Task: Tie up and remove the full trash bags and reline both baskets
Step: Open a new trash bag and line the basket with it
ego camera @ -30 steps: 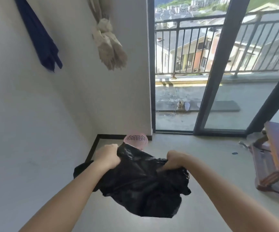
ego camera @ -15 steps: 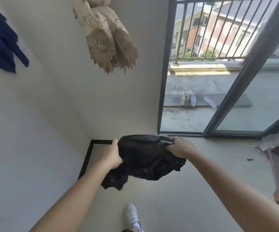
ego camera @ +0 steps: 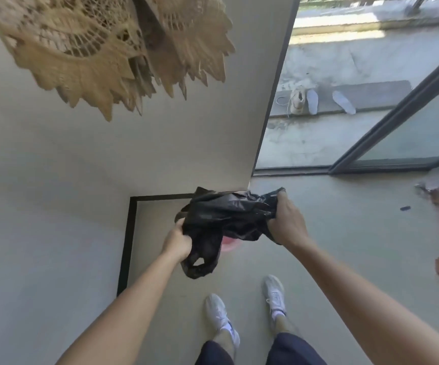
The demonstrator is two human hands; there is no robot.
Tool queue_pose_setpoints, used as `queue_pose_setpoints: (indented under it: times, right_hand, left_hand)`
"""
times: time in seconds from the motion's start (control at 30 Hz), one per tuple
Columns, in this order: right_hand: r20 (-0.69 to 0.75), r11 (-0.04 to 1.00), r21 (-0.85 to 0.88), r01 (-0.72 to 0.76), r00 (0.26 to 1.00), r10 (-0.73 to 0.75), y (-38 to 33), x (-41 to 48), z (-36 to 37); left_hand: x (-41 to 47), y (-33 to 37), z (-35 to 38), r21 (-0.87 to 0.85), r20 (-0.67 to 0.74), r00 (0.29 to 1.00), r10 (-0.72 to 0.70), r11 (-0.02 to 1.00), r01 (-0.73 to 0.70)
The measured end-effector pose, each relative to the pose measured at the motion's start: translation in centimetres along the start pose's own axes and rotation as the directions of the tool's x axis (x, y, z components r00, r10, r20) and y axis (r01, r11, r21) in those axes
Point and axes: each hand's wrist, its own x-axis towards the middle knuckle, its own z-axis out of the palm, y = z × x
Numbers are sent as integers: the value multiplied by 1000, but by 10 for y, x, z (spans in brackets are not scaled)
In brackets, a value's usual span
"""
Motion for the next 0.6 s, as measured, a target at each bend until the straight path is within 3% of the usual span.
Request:
queue_pose_setpoints:
  times: [0.23, 0.33, 0.5, 0.6]
  right_hand:
    - [125, 967, 104, 233, 961, -245, 24, 51, 69]
    - [153, 960, 103, 259, 950, -272, 60, 75, 125]
    - [136, 970, 241, -39, 991, 6, 125, 116, 236]
    - [224, 937, 329, -114, 974, 39, 152, 130, 293]
  left_hand:
    - [56, -1, 61, -194, -82, 986, -147, 972, 128]
    - [93, -16, 114, -322, -135, 958, -254, 925, 200]
    - [160, -75, 218, -484, -129, 909, -395, 825, 290]
    - [196, -107, 260, -496, -120, 958, -259, 852, 168]
